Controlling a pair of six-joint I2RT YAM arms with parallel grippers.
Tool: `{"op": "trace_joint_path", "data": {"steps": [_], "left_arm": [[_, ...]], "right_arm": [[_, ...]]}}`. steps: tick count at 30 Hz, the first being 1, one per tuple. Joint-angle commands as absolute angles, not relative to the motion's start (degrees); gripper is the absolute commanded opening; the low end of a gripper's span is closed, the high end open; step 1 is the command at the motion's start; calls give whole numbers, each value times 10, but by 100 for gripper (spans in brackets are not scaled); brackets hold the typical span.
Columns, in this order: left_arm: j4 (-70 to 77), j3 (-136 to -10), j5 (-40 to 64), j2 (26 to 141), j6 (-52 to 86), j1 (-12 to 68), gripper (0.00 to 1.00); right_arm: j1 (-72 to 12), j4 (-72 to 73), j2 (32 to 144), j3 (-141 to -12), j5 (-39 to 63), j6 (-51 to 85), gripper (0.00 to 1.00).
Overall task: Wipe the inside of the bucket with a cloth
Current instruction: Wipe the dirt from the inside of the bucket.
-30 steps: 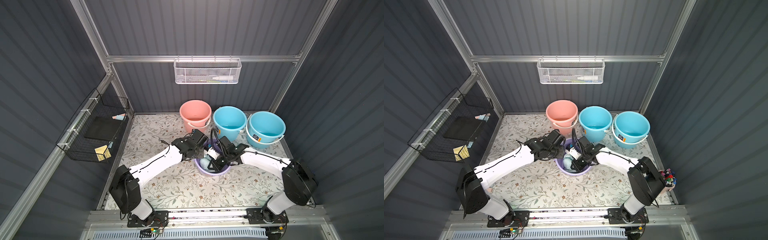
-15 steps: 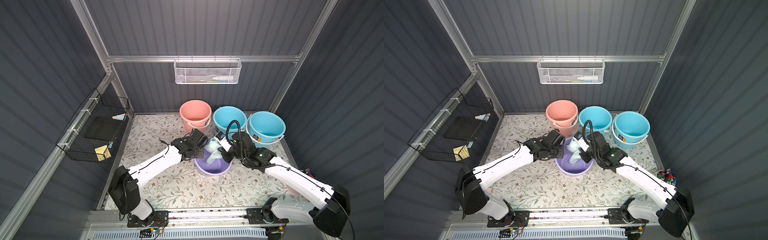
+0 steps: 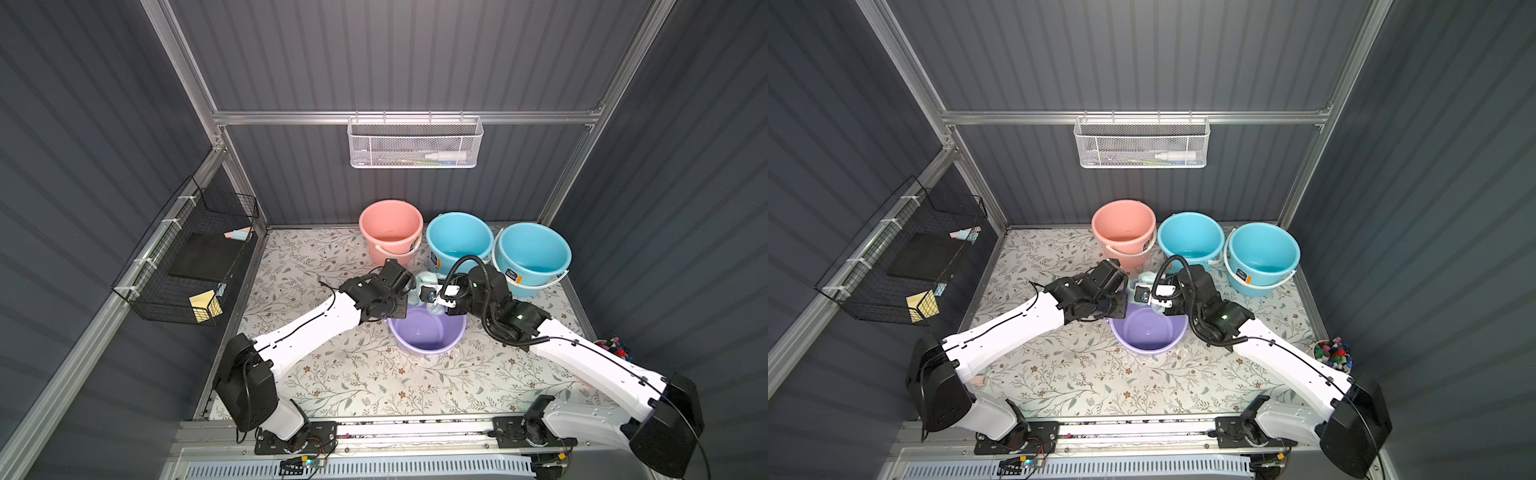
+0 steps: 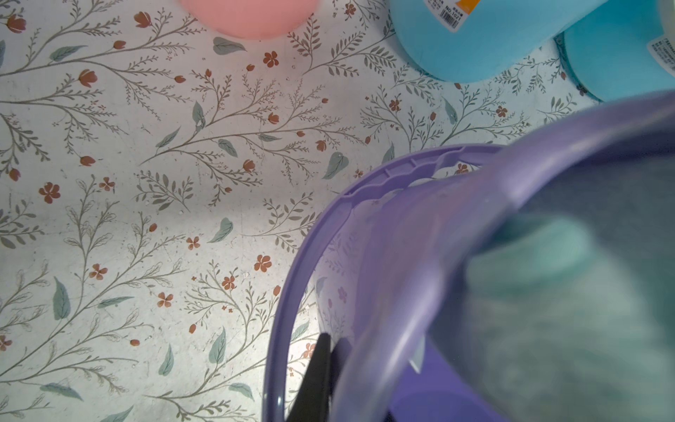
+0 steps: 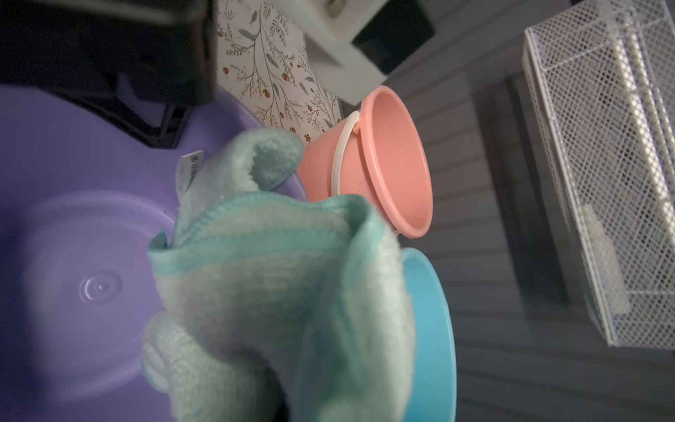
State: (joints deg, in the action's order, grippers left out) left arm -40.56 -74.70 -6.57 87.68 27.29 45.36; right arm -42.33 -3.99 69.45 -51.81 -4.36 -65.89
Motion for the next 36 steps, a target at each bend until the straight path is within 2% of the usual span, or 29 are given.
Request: {"op": "trace_joint_path", "data": {"steps": [1, 15, 26, 30, 36], "left_arm": [[-391, -744, -54, 848, 262, 451, 0], [-390, -752, -49, 855, 255, 450, 0], [-391, -755, -55, 856, 253, 451, 0], [-391, -749, -68, 853, 257, 451, 0], [-392, -750, -82, 854, 263, 451, 0]], "right_arm": [[-426, 22, 731, -507, -57, -777, 0], [-426, 0, 870, -512, 17, -813, 0], [-442, -16, 985, -534, -13, -779, 0], [-443, -33, 990, -542, -34, -774, 0], [-443, -92, 926, -557, -27, -775, 0]]}}
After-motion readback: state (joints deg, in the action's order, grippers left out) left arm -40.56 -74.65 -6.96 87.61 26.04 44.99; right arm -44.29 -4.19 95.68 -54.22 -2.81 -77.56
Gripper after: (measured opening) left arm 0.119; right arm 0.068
